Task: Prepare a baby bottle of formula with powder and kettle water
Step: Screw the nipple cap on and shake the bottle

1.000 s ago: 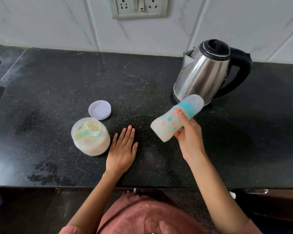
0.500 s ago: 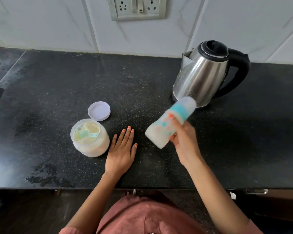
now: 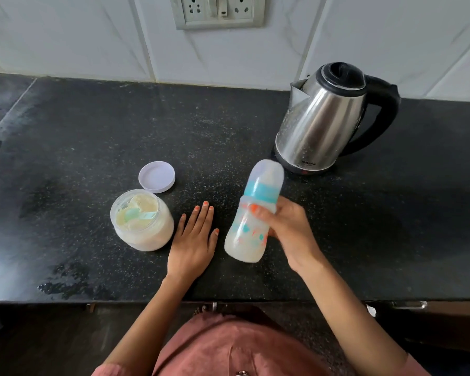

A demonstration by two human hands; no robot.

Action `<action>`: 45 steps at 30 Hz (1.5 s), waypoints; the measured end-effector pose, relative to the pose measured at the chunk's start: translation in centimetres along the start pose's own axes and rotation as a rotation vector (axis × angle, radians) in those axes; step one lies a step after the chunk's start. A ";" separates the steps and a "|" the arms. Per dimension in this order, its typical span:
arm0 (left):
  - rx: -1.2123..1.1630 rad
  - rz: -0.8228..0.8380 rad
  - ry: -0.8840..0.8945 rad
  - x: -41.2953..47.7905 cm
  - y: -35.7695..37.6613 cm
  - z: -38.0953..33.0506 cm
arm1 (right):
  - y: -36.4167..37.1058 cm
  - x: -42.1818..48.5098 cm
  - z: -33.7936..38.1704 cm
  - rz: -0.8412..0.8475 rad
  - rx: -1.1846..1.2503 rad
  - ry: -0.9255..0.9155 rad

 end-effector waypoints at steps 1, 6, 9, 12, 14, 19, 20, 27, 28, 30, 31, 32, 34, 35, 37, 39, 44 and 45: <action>0.000 -0.003 -0.004 0.0 0.0 0.0 | -0.5 0.4 0.3 -0.068 0.109 -0.012; -0.003 0.004 -0.011 0.1 -0.1 0.0 | -1.0 1.0 0.1 -0.208 0.264 -0.010; 0.031 -0.002 0.018 -0.1 -0.1 -0.1 | 1.1 -0.7 -0.7 0.055 -0.033 0.035; 0.013 -0.011 -0.004 -0.1 -0.2 0.0 | 0.2 -0.1 0.2 -0.032 0.139 0.006; 0.005 -0.002 -0.022 0.0 -0.2 0.0 | -1.1 0.9 0.5 -0.226 0.379 0.022; 0.032 -0.013 0.018 0.0 -0.1 -0.1 | 0.6 -0.5 -1.4 -0.097 0.079 0.067; 0.046 -0.010 0.031 -0.1 -0.1 -0.1 | 1.0 -1.0 -1.7 -0.022 0.003 0.067; -0.005 -0.013 -0.016 0.2 -0.2 -0.1 | -1.4 0.8 -0.4 -0.317 0.445 0.019; -0.006 -0.019 -0.010 0.2 -0.3 -0.1 | -1.0 0.6 -0.6 -0.283 0.367 0.026; 0.008 -0.020 0.016 0.0 -0.2 -0.2 | 0.3 -0.4 -1.2 -0.120 0.150 0.044; 0.021 -0.017 0.029 -0.1 -0.2 -0.2 | 0.9 -0.9 -1.4 -0.035 0.066 0.049; 0.030 -0.015 0.031 -0.1 -0.1 -0.1 | 0.9 -1.0 -1.3 0.004 0.028 0.046; 0.026 -0.012 0.005 -0.1 0.0 0.0 | 0.1 -0.3 -0.6 -0.079 0.149 0.030; 0.017 -0.011 -0.007 0.0 0.0 0.1 | -0.6 0.3 -0.3 -0.170 0.297 0.032; 0.009 -0.010 -0.017 0.0 0.1 0.0 | -1.7 1.2 -0.2 -0.326 0.529 0.008; 0.002 -0.011 -0.018 0.0 0.1 0.0 | -1.3 1.0 -0.5 -0.308 0.470 0.036; 0.009 -0.003 -0.008 0.0 0.1 0.0 | -0.9 -0.1 -0.4 -0.134 0.110 0.046; 0.008 -0.002 -0.010 0.0 0.0 0.0 | -1.5 0.2 0.1 -0.205 0.229 0.034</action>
Point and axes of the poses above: each hand's wrist, its own x-axis towards the middle knuckle, its own y-axis out of the palm, z = x × y, the point moved 5 cm from there along x, towards the middle knuckle, and after that the axes turned 1 degree about -z, right-handed, at the moved point
